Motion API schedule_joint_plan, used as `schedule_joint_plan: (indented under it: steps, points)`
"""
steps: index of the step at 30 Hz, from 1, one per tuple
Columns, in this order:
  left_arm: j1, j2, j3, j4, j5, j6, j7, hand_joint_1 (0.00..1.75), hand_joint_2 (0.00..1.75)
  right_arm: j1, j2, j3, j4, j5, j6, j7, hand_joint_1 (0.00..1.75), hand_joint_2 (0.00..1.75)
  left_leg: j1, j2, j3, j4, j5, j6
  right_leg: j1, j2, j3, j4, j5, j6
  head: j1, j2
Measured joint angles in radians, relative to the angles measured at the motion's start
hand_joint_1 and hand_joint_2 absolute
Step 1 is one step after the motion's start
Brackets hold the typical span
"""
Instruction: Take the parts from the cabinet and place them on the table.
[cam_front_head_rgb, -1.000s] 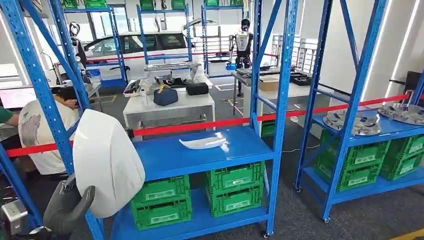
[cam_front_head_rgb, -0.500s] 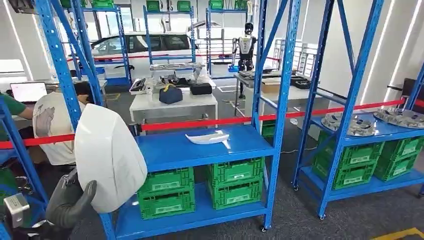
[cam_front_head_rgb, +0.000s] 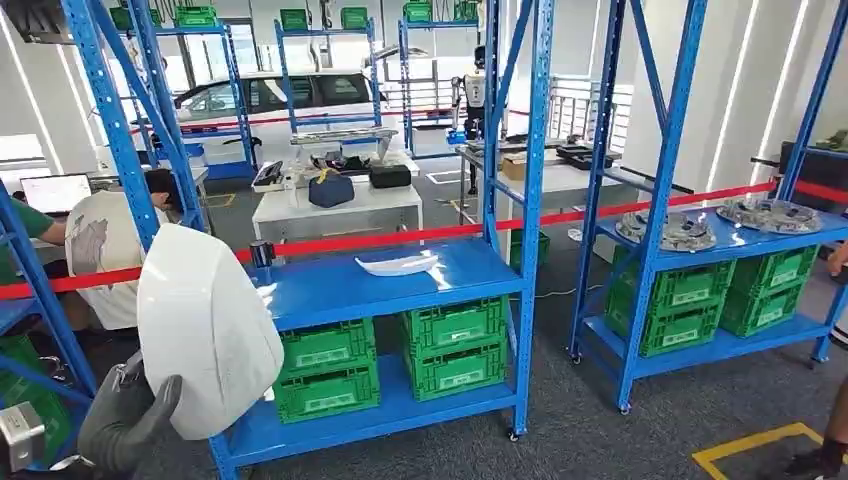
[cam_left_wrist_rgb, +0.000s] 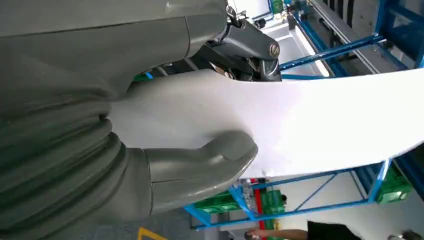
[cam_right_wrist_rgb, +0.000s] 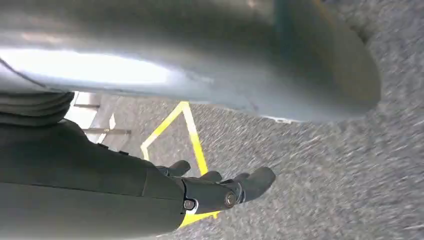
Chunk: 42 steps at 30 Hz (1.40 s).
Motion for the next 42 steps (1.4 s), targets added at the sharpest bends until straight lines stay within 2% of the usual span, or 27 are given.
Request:
schedule_joint_plan:
  steps: [2, 3, 4, 6, 7, 8, 9, 10, 12, 13, 15, 17, 18, 19, 21, 22, 24, 25, 28, 29, 31, 32, 33, 35, 37, 39, 42]
  points:
    - [0.024, 0.012, 0.007, -0.017, 0.000, 0.000, 0.000, 1.75, 1.75, 0.000, 0.000, 0.001, 0.000, 0.005, 0.003, -0.004, 0.00, 0.00, 0.000, 0.000, -0.024, 0.136, -0.089, -0.005, 0.003, 0.000, -0.033, 0.000, 0.027, -0.002, 0.000, 0.000]
    - [0.038, 0.019, 0.010, -0.024, 0.001, 0.000, 0.000, 1.75, 1.75, 0.000, 0.000, 0.002, 0.000, 0.009, 0.005, -0.009, 0.00, 0.00, 0.000, 0.000, -0.023, 0.193, -0.091, -0.004, 0.006, -0.001, -0.053, 0.001, 0.043, -0.002, -0.001, 0.000]
    - [0.049, 0.024, 0.013, -0.029, 0.001, 0.000, 0.000, 1.75, 1.75, 0.000, 0.000, 0.003, 0.000, 0.011, 0.007, -0.013, 0.00, 0.00, 0.000, -0.001, -0.008, 0.204, -0.063, -0.001, 0.007, -0.002, -0.072, 0.001, 0.057, -0.001, 0.000, 0.000]
    - [0.061, 0.032, 0.018, -0.043, 0.001, 0.000, 0.000, 1.75, 1.75, 0.000, 0.000, 0.009, 0.000, 0.014, 0.020, -0.019, 0.00, 0.00, -0.003, -0.002, 0.073, 0.127, 0.008, 0.012, 0.012, -0.004, -0.108, 0.001, 0.087, 0.000, 0.000, 0.000]
    - [0.062, 0.037, 0.021, -0.051, 0.001, 0.000, 0.000, 1.75, 1.75, -0.002, 0.000, 0.011, 0.000, 0.015, 0.024, -0.025, 0.00, 0.00, -0.007, -0.002, 0.144, 0.044, 0.008, 0.024, 0.013, -0.004, -0.121, 0.002, 0.102, 0.001, 0.000, 0.000]
    - [0.062, 0.042, 0.023, -0.062, 0.002, 0.000, 0.000, 1.75, 1.75, -0.003, 0.001, 0.013, 0.000, 0.016, 0.026, -0.029, 0.00, 0.00, -0.013, -0.001, 0.221, -0.056, -0.039, 0.037, 0.015, -0.005, -0.127, 0.003, 0.112, 0.004, 0.000, 0.000]
    - [0.061, 0.044, 0.024, -0.071, 0.002, 0.000, 0.000, 1.75, 1.75, -0.002, 0.002, 0.013, 0.000, 0.016, 0.032, -0.035, 0.00, 0.00, -0.016, 0.001, 0.275, -0.154, -0.076, 0.039, 0.017, -0.005, -0.130, 0.001, 0.123, 0.010, -0.001, 0.000]
    - [0.064, 0.047, 0.027, -0.074, 0.005, 0.000, -0.002, 1.75, 1.75, -0.002, 0.002, 0.015, 0.000, 0.019, 0.037, -0.037, 0.00, 0.00, -0.022, 0.002, 0.259, -0.142, -0.063, 0.038, 0.014, -0.006, -0.125, -0.011, 0.138, 0.018, 0.001, 0.000]
    - [0.071, 0.054, 0.032, -0.075, 0.008, 0.001, 0.000, 1.75, 1.75, 0.000, 0.002, 0.018, 0.000, 0.022, 0.047, -0.047, 0.00, 0.00, -0.027, 0.000, 0.251, -0.151, -0.041, 0.054, 0.007, -0.008, -0.124, -0.027, 0.167, 0.032, -0.004, 0.000]
    - [0.074, 0.055, 0.033, -0.074, 0.010, 0.001, 0.000, 1.75, 1.75, 0.004, 0.001, 0.018, 0.000, 0.022, 0.055, -0.055, 0.00, 0.00, -0.015, 0.004, 0.239, -0.157, -0.018, 0.063, 0.006, -0.006, -0.130, -0.027, 0.164, 0.038, -0.005, 0.000]
    - [0.078, 0.058, 0.034, -0.074, 0.015, 0.001, -0.001, 1.75, 1.75, 0.006, 0.001, 0.019, 0.000, 0.023, 0.070, -0.069, 0.00, 0.00, -0.015, 0.004, 0.204, -0.157, 0.010, 0.077, 0.005, 0.001, -0.157, 0.051, 0.029, 0.049, -0.005, 0.000]
    - [0.086, 0.063, 0.037, -0.075, 0.019, 0.001, -0.005, 1.75, 1.75, 0.005, 0.000, 0.019, 0.000, 0.028, 0.086, -0.084, 0.00, 0.00, -0.015, 0.004, 0.174, -0.155, 0.039, 0.076, 0.002, 0.001, -0.185, 0.198, -0.086, 0.058, -0.006, 0.000]
    - [0.093, 0.066, 0.038, -0.075, 0.019, 0.001, -0.006, 1.75, 1.75, 0.004, -0.001, 0.020, 0.000, 0.032, 0.094, -0.089, 0.00, 0.00, -0.015, 0.004, 0.152, -0.153, 0.056, 0.075, 0.002, 0.001, -0.188, 0.266, -0.100, 0.061, -0.005, 0.000]
    - [0.100, 0.067, 0.040, -0.075, 0.019, 0.001, -0.007, 1.75, 1.75, 0.004, -0.002, 0.022, 0.000, 0.033, 0.098, -0.092, 0.00, 0.00, -0.014, 0.005, 0.125, -0.147, 0.074, 0.072, 0.002, 0.001, -0.180, 0.308, -0.068, 0.063, -0.005, 0.000]
    - [0.109, 0.069, 0.042, -0.075, 0.019, 0.001, -0.007, 1.75, 1.75, 0.004, -0.004, 0.024, 0.000, 0.033, 0.099, -0.092, 0.00, 0.00, -0.010, 0.005, 0.079, -0.133, 0.096, 0.064, 0.002, 0.001, -0.109, 0.262, 0.008, 0.066, -0.005, 0.000]
    - [0.110, 0.069, 0.044, -0.075, 0.019, 0.001, -0.007, 1.75, 1.75, 0.004, -0.004, 0.024, 0.000, 0.033, 0.101, -0.092, 0.00, 0.00, -0.008, 0.005, 0.059, -0.123, 0.105, 0.060, 0.001, 0.001, -0.047, 0.191, 0.017, 0.067, -0.005, 0.000]
    - [0.109, 0.070, 0.047, -0.083, 0.019, 0.002, -0.007, 1.75, 1.75, -0.001, -0.004, 0.024, 0.000, 0.032, 0.103, -0.092, 0.00, 0.00, -0.011, 0.005, 0.030, -0.098, 0.118, 0.047, 0.004, 0.003, 0.100, -0.016, -0.076, 0.056, -0.005, 0.000]
    - [0.109, 0.070, 0.047, -0.084, 0.019, 0.004, -0.008, 1.75, 1.75, -0.002, -0.004, 0.024, 0.000, 0.032, 0.103, -0.092, 0.00, 0.00, -0.012, 0.007, 0.030, -0.098, 0.128, 0.041, 0.007, 0.006, 0.095, -0.013, -0.081, 0.040, -0.006, 0.000]
    - [0.110, 0.070, 0.047, -0.082, 0.017, 0.008, -0.006, 1.75, 1.75, 0.001, -0.003, 0.024, 0.000, 0.031, 0.103, -0.092, 0.00, 0.00, -0.007, 0.007, 0.021, -0.106, 0.154, 0.022, 0.004, 0.003, 0.076, -0.019, -0.057, 0.015, -0.006, 0.000]
    - [0.110, 0.071, 0.047, -0.081, 0.017, 0.010, -0.006, 1.75, 1.75, 0.000, -0.003, 0.024, 0.000, 0.031, 0.105, -0.093, 0.00, 0.00, -0.003, 0.003, 0.010, -0.090, 0.121, 0.015, 0.003, -0.003, 0.064, -0.020, -0.047, 0.008, -0.006, 0.000]
    - [0.108, 0.073, 0.048, -0.081, 0.011, 0.019, -0.008, 1.75, 1.75, 0.001, -0.003, 0.024, 0.000, 0.032, 0.107, -0.105, 0.00, 0.00, -0.001, 0.000, -0.023, 0.022, -0.003, 0.002, 0.002, -0.005, 0.035, -0.021, -0.023, 0.000, -0.007, 0.000]
    - [0.109, 0.073, 0.048, -0.080, 0.011, 0.021, -0.008, 1.75, 1.75, 0.001, -0.003, 0.024, 0.000, 0.032, 0.108, -0.106, 0.00, 0.00, 0.000, 0.000, -0.038, 0.092, -0.045, -0.003, 0.003, -0.006, 0.021, -0.021, -0.011, 0.000, -0.006, 0.000]
    - [0.111, 0.074, 0.048, -0.078, 0.011, 0.021, -0.008, 1.75, 1.75, 0.001, -0.003, 0.024, 0.000, 0.032, 0.108, -0.107, 0.00, 0.00, 0.000, 0.000, -0.049, 0.156, -0.060, -0.005, 0.003, -0.011, 0.007, -0.020, 0.000, 0.000, -0.006, 0.000]
    - [0.111, 0.074, 0.049, -0.073, 0.011, 0.023, -0.008, 1.75, 1.75, 0.002, -0.003, 0.024, 0.000, 0.032, 0.108, -0.109, 0.00, 0.00, 0.001, 0.000, -0.032, 0.198, 0.003, -0.006, 0.003, -0.024, -0.023, -0.018, 0.022, 0.002, -0.006, 0.000]
    - [0.110, 0.074, 0.049, -0.072, 0.011, 0.026, -0.008, 1.75, 1.75, 0.003, -0.003, 0.024, 0.000, 0.031, 0.112, -0.113, 0.00, 0.00, 0.000, 0.012, 0.069, 0.076, 0.054, 0.001, 0.003, -0.038, -0.041, -0.016, 0.039, 0.008, -0.006, 0.000]
    - [0.105, 0.074, 0.048, -0.075, 0.010, 0.028, -0.009, 1.75, 1.75, 0.004, -0.003, 0.024, 0.000, 0.028, 0.113, -0.118, 0.00, 0.00, -0.011, 0.063, 0.202, -0.102, 0.003, 0.009, 0.009, -0.052, -0.047, -0.012, 0.048, 0.018, -0.007, 0.000]
    - [0.106, 0.073, 0.050, -0.077, 0.009, 0.029, -0.012, 1.75, 1.75, 0.003, -0.003, 0.024, 0.000, 0.025, 0.113, -0.120, 0.00, 0.00, -0.017, 0.035, 0.187, -0.132, -0.007, 0.040, 0.006, -0.087, -0.046, -0.017, 0.063, 0.037, -0.006, 0.000]
